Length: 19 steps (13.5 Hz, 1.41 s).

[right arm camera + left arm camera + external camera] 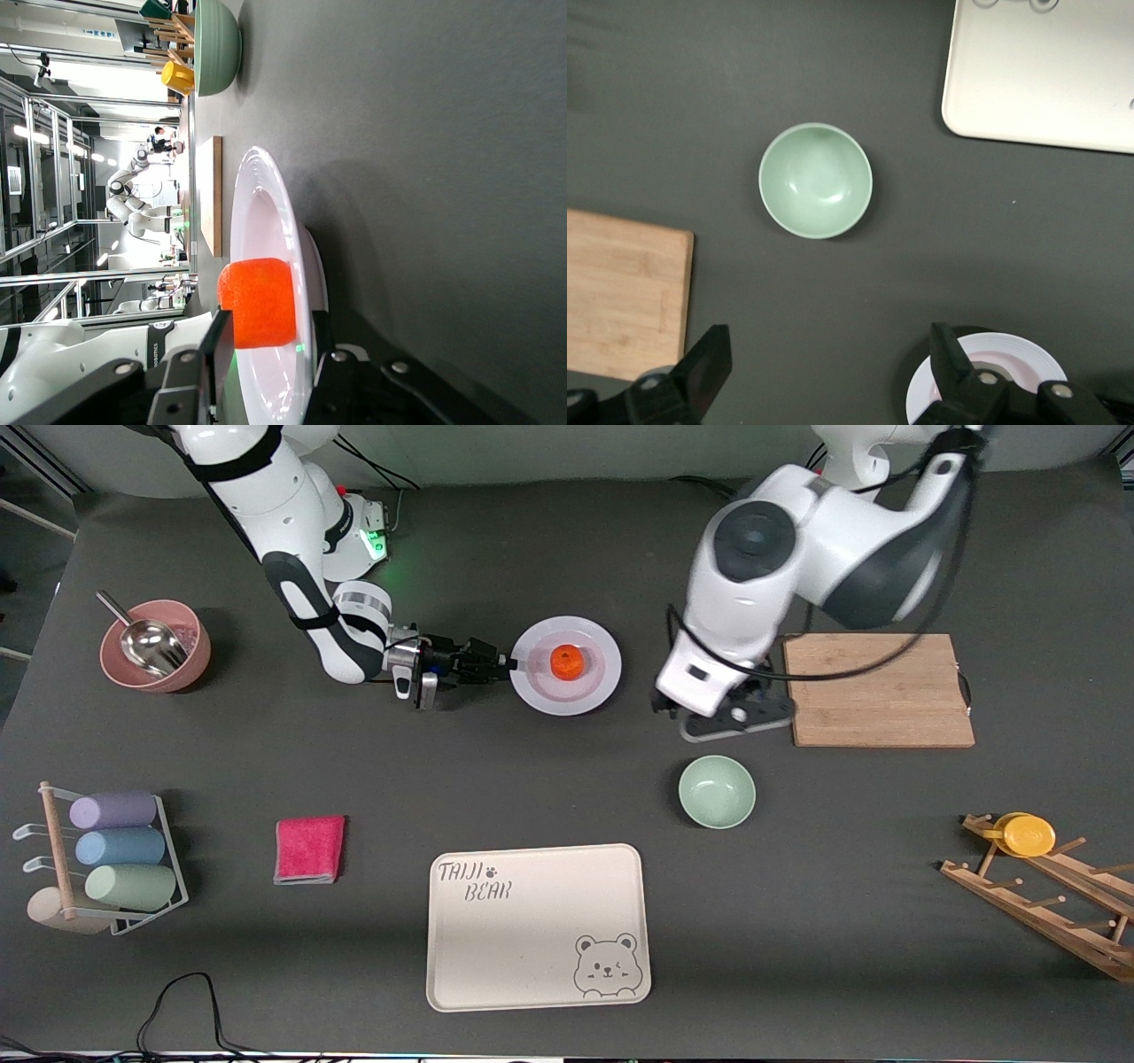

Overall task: Place orange and plate with both arms
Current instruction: 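Raise the left gripper away while the right gripper holds the plate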

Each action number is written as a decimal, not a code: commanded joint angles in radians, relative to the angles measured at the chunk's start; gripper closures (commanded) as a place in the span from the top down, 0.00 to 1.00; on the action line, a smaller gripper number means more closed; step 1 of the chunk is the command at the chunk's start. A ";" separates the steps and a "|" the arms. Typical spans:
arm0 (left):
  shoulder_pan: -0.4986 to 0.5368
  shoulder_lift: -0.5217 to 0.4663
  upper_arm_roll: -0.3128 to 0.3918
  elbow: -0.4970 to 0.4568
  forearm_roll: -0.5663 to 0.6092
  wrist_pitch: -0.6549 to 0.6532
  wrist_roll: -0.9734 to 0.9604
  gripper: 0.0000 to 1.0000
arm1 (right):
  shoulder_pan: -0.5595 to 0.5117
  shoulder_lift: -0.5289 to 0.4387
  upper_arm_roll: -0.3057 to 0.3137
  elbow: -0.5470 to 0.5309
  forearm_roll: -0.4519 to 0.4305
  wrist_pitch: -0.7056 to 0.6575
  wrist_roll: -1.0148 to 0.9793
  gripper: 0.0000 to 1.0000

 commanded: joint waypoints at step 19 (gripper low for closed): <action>0.147 -0.409 0.337 -0.108 -0.125 -0.192 0.611 1.00 | -0.185 -0.301 0.030 0.070 -0.175 -0.007 0.366 0.00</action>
